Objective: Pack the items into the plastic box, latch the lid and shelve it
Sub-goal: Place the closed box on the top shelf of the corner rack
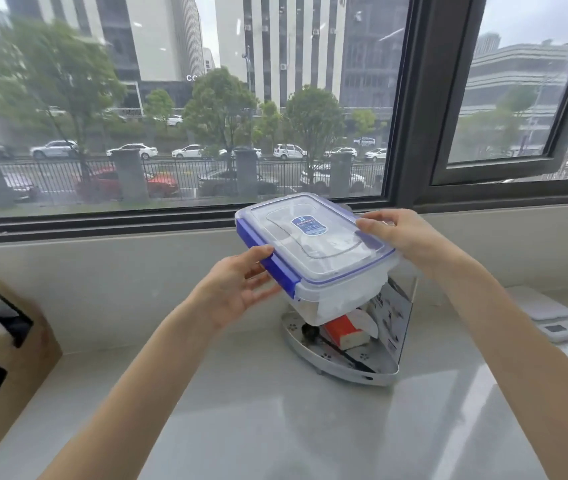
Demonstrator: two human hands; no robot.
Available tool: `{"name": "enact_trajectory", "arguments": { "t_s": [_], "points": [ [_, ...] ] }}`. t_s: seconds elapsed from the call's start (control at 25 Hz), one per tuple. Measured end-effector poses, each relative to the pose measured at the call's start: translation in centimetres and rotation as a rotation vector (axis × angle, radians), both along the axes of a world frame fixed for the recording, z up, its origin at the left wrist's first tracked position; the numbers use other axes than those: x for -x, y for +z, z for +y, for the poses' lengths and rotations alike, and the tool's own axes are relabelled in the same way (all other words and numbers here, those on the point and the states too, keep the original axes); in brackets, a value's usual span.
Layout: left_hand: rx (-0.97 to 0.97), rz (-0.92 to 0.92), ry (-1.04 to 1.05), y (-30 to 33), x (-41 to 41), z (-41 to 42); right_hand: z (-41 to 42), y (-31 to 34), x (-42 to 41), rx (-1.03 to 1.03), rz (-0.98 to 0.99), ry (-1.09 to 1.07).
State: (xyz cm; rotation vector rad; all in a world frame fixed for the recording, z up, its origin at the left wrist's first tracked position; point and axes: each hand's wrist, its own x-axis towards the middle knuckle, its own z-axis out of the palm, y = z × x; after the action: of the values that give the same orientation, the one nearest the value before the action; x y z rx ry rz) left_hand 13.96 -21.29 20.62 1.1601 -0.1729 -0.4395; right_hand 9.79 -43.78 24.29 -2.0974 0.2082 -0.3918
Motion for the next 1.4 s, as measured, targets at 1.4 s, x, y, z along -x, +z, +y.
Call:
{"name": "enact_trajectory", "arguments": {
  "t_s": [1.4],
  "points": [
    [0.104,0.095,-0.031,0.3,-11.2,-13.0,-12.2,0.3,-14.5,-0.006,-0.043,-0.206]
  ]
}}
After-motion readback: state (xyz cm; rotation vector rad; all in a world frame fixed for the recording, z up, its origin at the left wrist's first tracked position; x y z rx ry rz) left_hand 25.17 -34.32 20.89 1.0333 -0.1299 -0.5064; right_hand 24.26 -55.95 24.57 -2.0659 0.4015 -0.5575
